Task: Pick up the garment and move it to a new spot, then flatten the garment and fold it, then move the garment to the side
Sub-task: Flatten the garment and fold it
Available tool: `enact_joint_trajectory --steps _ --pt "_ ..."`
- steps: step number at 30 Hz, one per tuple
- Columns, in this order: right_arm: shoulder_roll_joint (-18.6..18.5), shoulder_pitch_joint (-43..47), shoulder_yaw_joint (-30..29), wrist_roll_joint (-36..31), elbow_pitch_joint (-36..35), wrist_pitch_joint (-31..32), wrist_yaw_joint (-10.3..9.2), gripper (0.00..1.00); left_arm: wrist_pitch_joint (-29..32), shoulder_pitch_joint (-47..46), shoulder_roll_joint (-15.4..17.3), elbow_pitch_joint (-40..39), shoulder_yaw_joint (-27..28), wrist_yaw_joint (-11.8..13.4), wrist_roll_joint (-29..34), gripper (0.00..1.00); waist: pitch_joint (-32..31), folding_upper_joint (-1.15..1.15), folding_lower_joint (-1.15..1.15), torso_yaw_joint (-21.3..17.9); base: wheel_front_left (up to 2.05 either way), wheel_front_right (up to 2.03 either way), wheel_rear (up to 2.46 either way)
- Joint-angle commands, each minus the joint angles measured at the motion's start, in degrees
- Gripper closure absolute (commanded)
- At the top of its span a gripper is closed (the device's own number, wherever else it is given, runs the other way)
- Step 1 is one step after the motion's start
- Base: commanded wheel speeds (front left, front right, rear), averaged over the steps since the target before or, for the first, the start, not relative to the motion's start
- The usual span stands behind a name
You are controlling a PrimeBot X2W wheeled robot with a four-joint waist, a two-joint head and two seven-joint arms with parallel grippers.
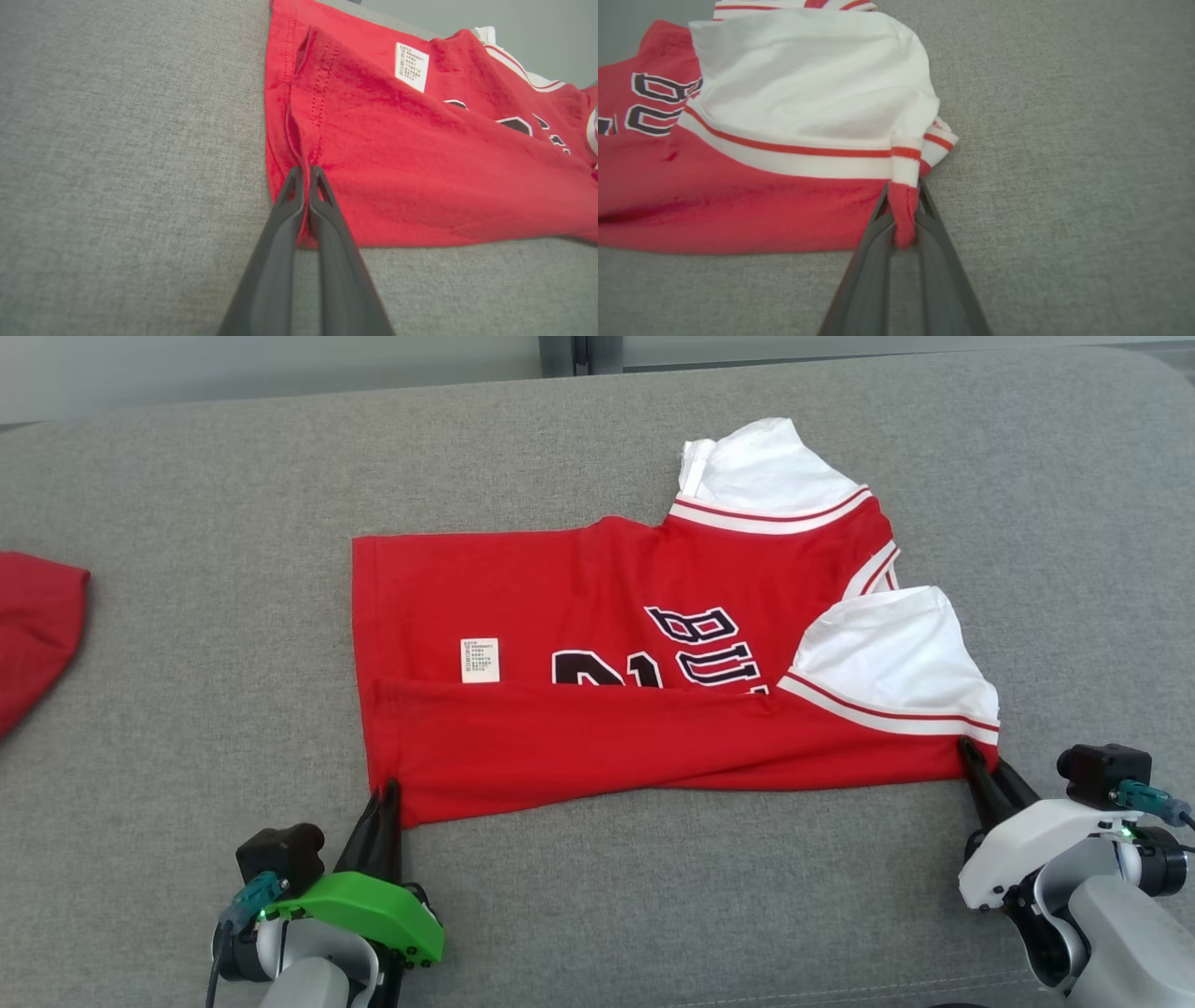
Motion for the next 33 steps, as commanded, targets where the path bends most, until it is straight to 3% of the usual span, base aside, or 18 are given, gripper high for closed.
enact_joint_trajectory --steps 1,16,29,31,32,33 --pt "-0.05 0.14 -0.15 -0.15 -0.2 0.12 -0.13 1.0 0.01 -0.26 0.3 0.27 0.48 -0.19 -0.15 1.0 -0.21 0.0 0.0 0.07 0.0 0.0 0.0" --pt "1.14 7.86 2.08 1.45 1.07 0.07 -0.13 1.0 0.0 9.32 0.37 3.72 5.42 -0.87 3.73 1.0 -12.76 0.0 0.0 0.85 0.0 0.0 0.0" --pt "-0.07 14.54 7.92 5.03 -0.32 0.5 -0.13 1.0 0.0 14.46 0.38 7.01 8.69 -1.56 6.97 1.0 -16.73 0.0 0.0 1.61 0.0 0.0 0.0" --pt "-0.07 14.67 8.1 5.29 -0.38 0.48 -0.13 1.0 0.01 14.91 0.36 6.76 8.78 -1.58 7.61 0.09 -16.32 0.0 0.0 1.55 0.0 0.0 0.0" --pt "-0.12 14.58 8.12 5.33 -0.38 0.45 -0.13 0.28 0.0 15.02 0.36 6.68 8.62 -1.6 7.8 0.0 -16.07 0.0 0.0 1.51 0.0 0.0 0.0" --pt "-0.17 14.36 7.76 5.32 -0.28 0.4 -0.13 0.0 0.0 15.04 0.37 6.44 8.57 -1.62 7.85 0.0 -15.84 0.0 0.0 1.48 0.0 0.0 0.0"
